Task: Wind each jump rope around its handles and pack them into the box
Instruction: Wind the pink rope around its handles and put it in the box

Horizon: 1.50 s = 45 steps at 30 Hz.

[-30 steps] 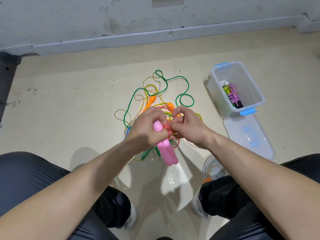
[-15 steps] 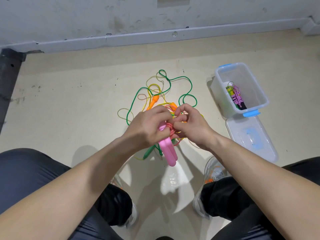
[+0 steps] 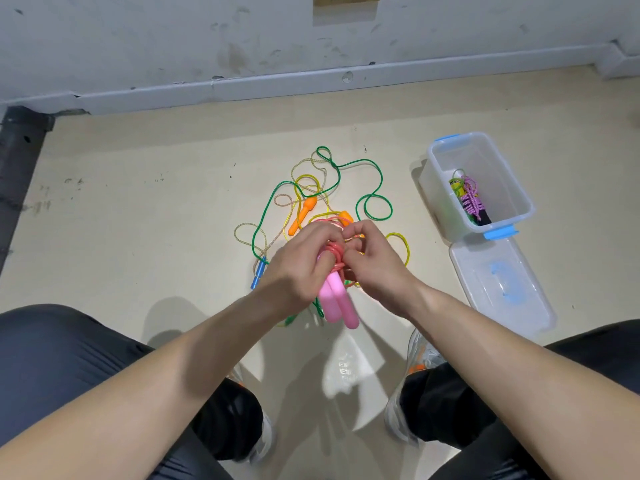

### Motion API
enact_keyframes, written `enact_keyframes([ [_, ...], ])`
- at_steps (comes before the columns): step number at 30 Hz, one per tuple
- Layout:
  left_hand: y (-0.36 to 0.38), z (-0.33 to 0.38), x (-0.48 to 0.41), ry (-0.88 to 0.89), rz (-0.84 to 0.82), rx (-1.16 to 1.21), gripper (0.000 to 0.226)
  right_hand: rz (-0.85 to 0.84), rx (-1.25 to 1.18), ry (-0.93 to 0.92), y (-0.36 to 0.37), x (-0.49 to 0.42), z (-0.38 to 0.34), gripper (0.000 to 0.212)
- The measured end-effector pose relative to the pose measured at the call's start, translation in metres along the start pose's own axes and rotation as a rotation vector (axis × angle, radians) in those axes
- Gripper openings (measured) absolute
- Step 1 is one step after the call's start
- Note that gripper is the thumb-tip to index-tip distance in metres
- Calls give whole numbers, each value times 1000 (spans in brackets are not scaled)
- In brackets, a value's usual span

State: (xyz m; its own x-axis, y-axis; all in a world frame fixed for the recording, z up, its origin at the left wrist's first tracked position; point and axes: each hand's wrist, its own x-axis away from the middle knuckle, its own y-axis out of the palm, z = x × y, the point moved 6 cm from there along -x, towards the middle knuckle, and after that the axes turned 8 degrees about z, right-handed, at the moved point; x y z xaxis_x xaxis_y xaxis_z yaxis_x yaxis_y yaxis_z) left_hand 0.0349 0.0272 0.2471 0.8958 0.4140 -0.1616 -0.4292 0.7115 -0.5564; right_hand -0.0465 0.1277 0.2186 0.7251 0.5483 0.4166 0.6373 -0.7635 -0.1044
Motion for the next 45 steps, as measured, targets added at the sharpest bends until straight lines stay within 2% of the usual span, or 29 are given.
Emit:
enact_keyframes([
  [4, 2, 5, 0, 87, 77, -128, 16, 100, -122, 102, 1, 2, 2, 15],
  [8, 3, 8, 3, 65, 229, -317, 22, 240, -32, 162, 2, 8, 3, 9],
  [11, 6, 6, 4, 53, 266, -416, 25, 206, 119, 213, 1, 11, 2, 17],
  [15, 7, 4, 5, 30, 314, -426, 24, 140, 282, 185, 2, 13, 0, 25],
  [19, 9, -1, 7, -46, 335, -321, 28, 166, 220, 158, 8, 15, -1, 28],
  [25, 4, 4, 3, -177, 373, 136, 13, 258, 357, 2, 5, 19, -15, 24],
  [30, 5, 0, 8, -40, 396, -166, 16, 179, 236, 129, 10, 19, -2, 27],
  [35, 13, 3, 9, -186, 413, -312, 23, 250, 158, 278, 18, 23, 9, 29],
  [38, 13, -3, 4, -267, 386, -328, 16, 290, 124, 251, 19, 22, 7, 29],
  [41, 14, -2, 1, -341, 366, -266, 5, 297, 218, 104, 18, 30, -3, 20],
  [43, 12, 2, 0, -373, 381, -178, 6, 297, 373, -27, 17, 36, -11, 36],
  [45, 10, 3, -2, -396, 369, -76, 9, 315, 412, -99, 14, 37, -17, 48],
])
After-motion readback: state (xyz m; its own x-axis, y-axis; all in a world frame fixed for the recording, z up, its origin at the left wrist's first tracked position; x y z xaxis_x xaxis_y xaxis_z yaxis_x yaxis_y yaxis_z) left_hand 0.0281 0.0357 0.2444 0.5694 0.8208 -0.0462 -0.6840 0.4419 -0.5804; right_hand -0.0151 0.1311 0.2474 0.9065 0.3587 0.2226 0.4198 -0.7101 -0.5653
